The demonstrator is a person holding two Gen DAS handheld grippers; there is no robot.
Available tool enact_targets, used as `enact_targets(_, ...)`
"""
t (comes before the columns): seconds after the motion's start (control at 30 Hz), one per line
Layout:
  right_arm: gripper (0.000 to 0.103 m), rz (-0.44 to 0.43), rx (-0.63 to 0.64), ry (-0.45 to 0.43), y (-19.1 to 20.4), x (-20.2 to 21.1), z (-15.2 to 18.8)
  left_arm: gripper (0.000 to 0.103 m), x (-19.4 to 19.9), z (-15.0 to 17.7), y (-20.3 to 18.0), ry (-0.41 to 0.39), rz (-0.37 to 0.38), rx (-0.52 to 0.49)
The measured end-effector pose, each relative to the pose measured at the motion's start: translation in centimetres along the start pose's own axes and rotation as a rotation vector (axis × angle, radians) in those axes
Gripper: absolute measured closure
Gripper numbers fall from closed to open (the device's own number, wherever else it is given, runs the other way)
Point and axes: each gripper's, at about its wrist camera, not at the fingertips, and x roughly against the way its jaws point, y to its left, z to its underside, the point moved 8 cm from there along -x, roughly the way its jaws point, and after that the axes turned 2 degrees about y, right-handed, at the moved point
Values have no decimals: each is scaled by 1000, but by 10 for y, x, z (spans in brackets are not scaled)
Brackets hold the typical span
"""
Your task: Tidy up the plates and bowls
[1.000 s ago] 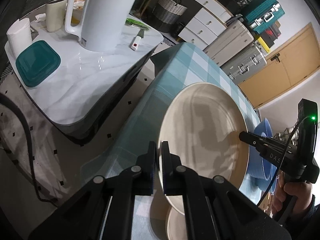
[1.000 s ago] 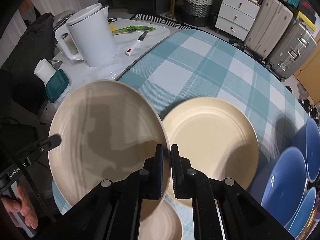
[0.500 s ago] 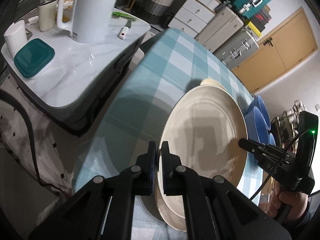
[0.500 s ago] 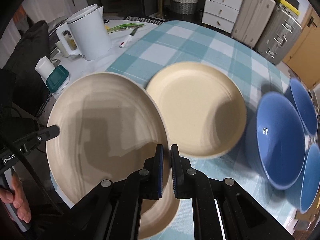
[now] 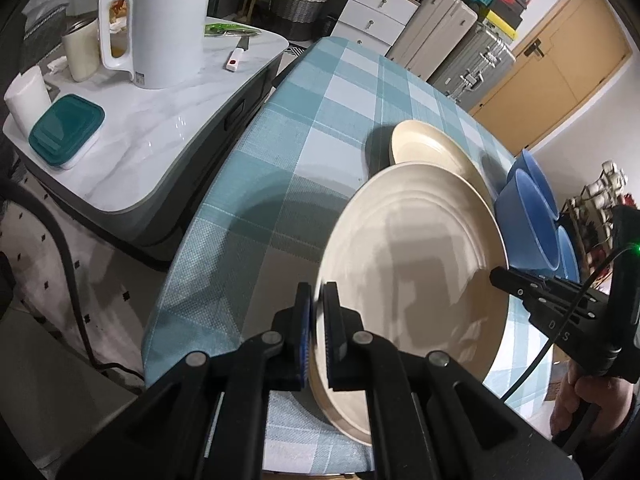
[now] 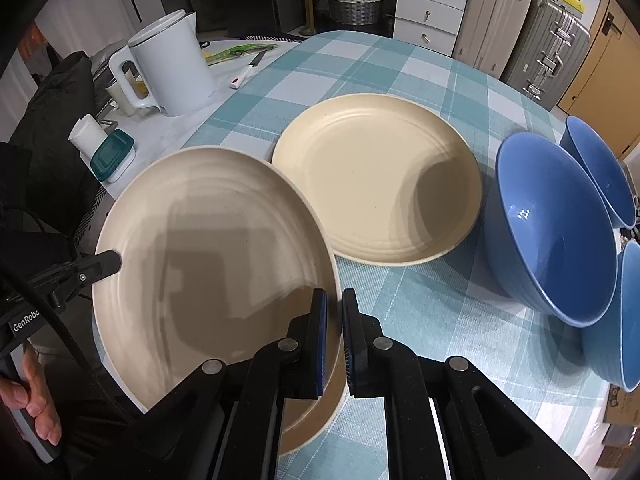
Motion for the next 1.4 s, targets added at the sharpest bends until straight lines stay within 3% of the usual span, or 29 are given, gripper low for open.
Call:
enact_targets(0.97, 95, 55, 29, 46, -3, -22, 31, 98, -24, 17, -14, 38, -145, -141)
enact_targets(1.13, 95, 74, 42, 51, -2, -23, 33, 95, -28, 21, -19, 30, -220, -216)
enact_targets(1.4, 95, 83, 52, 73, -3, -25, 39, 95, -33, 25, -18, 56, -238, -237)
